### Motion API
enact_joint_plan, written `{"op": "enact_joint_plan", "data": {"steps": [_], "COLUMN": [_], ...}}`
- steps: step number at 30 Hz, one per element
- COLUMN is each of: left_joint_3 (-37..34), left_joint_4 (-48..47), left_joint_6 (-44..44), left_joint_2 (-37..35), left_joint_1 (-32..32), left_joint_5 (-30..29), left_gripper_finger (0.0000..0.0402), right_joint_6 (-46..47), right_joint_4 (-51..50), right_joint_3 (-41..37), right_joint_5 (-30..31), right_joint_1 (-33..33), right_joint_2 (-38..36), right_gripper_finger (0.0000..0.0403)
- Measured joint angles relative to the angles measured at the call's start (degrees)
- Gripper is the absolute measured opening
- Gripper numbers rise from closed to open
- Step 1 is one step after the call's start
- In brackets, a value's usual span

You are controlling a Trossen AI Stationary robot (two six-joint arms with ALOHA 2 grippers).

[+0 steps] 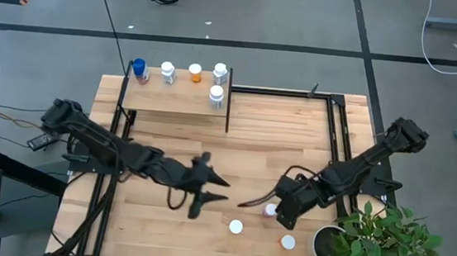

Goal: Pick and place medicine bottles onto shelf by color
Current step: Put the left orange bottle on the shelf

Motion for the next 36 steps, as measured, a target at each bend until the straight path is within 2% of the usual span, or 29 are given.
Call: {"op": "enact_joint_plan", "data": {"steps": [6, 15, 20, 25, 36], "left_joint_3": [4.41, 7.49, 7.49, 7.45, 7.45], "left_joint_4": [-0.11, 0.28, 0.19, 0.81, 0.47], "left_joint_6": [-4.21, -5.76, -3.94, -2.31, 5.51], "left_joint_2": [8.91, 17.31, 22.00, 24.76, 27.11], "left_joint_1": [0.14, -2.14, -2.49, -2.49, -2.49], "left_joint_5": [6.62, 8.68, 8.15, 8.49, 8.69], "left_gripper_finger": [0.0218, 0.0269, 0.0286, 0.0296, 0.0344], "right_joint_6": [1.46, 8.24, 9.81, 10.64, 12.21], "right_joint_4": [-1.98, -2.19, -2.19, -2.16, -2.11], "right_joint_3": [0.00, 0.00, 0.00, 0.00, 0.00], "right_joint_5": [3.81, 10.12, 12.65, 12.67, 13.56], "right_joint_1": [6.03, 13.41, 14.78, 15.24, 15.22], "right_joint_2": [0.00, 0.00, 0.00, 0.00, 0.00], "right_gripper_finger": [0.0243, 0.0243, 0.0243, 0.0243, 0.0243]}}
